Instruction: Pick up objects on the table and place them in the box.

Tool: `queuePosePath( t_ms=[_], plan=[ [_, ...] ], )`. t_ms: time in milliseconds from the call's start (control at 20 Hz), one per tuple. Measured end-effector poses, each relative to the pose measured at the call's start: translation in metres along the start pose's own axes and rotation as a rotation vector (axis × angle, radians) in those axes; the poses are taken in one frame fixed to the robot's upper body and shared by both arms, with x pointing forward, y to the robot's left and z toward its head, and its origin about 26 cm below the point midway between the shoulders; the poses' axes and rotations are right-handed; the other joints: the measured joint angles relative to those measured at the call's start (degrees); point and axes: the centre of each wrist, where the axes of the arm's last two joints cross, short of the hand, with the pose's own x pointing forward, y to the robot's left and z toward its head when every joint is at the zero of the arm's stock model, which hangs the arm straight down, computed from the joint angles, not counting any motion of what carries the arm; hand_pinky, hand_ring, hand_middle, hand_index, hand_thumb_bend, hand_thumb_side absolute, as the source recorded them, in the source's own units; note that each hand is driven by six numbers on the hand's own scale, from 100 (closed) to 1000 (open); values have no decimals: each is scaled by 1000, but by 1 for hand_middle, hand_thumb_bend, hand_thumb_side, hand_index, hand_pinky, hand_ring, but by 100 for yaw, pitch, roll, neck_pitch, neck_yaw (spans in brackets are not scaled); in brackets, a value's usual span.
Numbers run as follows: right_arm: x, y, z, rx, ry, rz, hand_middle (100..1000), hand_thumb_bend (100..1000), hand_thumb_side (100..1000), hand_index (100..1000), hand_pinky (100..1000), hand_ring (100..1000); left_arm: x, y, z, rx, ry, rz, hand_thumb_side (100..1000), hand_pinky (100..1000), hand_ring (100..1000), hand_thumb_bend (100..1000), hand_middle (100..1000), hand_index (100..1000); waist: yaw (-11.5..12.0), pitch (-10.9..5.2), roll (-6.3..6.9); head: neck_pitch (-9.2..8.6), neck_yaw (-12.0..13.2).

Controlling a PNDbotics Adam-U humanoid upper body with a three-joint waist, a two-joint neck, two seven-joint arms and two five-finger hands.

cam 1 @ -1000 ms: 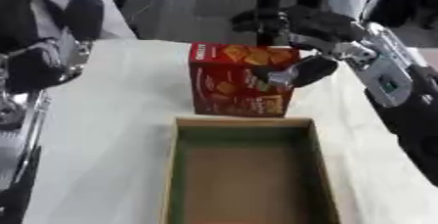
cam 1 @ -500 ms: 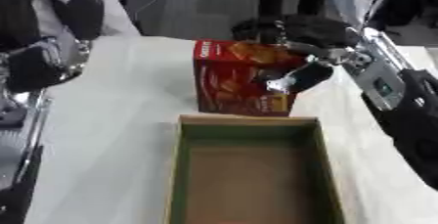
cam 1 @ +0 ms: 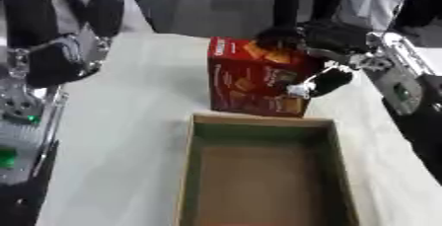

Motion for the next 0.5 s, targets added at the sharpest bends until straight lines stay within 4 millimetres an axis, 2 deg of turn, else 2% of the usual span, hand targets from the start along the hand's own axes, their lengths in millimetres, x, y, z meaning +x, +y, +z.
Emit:
queuePosePath(
  t_ms=[300,500],
  plan=[
    [-3,3,3,9,11,12,961,307,698,1000,739,892,0,0,0,0,0,0,536,794,803,377,855,867,0,4,0,0,24],
    [-6,3,4,11,21,16,945,323,662,1000,712,875,0,0,0,0,0,0,537,794,802,378,855,867,1,11,2,0,24]
  ],
)
